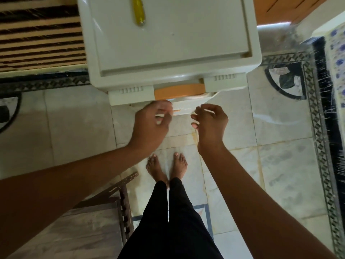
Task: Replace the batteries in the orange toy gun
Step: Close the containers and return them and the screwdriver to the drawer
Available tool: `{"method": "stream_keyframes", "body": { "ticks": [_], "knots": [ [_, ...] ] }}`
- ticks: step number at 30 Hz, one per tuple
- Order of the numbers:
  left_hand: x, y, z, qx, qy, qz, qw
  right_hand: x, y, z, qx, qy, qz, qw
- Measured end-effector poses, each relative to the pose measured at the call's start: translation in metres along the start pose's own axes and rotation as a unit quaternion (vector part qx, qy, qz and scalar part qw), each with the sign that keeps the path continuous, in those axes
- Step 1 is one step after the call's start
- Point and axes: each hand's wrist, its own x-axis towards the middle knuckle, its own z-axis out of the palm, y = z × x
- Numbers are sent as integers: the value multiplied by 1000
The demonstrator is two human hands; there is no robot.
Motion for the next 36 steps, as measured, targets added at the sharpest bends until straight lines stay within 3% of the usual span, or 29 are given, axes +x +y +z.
{"method": "stream_keyframes", "body": {
  "ticks": [3,7,10,13,16,18,23,30,33,36],
  "knots": [
    [-33,40,-16,23,-55,70,996,-34,-18,-12,-56,-30,-91,994],
    [-35,74,-33,42,-40,144,988,-64,-46,-18,-111,-58,-229,965],
    [-20,99,-45,72,18,206,976,-72,-69,-11,-135,-61,-327,933],
    [10,112,-57,116,98,201,968,-64,-89,3,-175,-47,-442,878],
    [41,115,-63,145,156,144,966,-45,-102,20,-239,-40,-531,812],
    [60,115,-64,155,174,89,968,-31,-108,30,-278,-32,-553,785],
    [96,119,-58,180,180,-31,967,-10,-105,43,-306,-42,-569,762],
    [125,131,-51,295,179,-85,935,-2,-88,39,-320,-30,-620,715],
    [126,129,-51,275,193,-97,937,-3,-86,40,-328,-14,-629,705],
    [113,118,-58,180,192,-72,962,-2,-85,41,-334,-11,-630,700]
  ]
}}
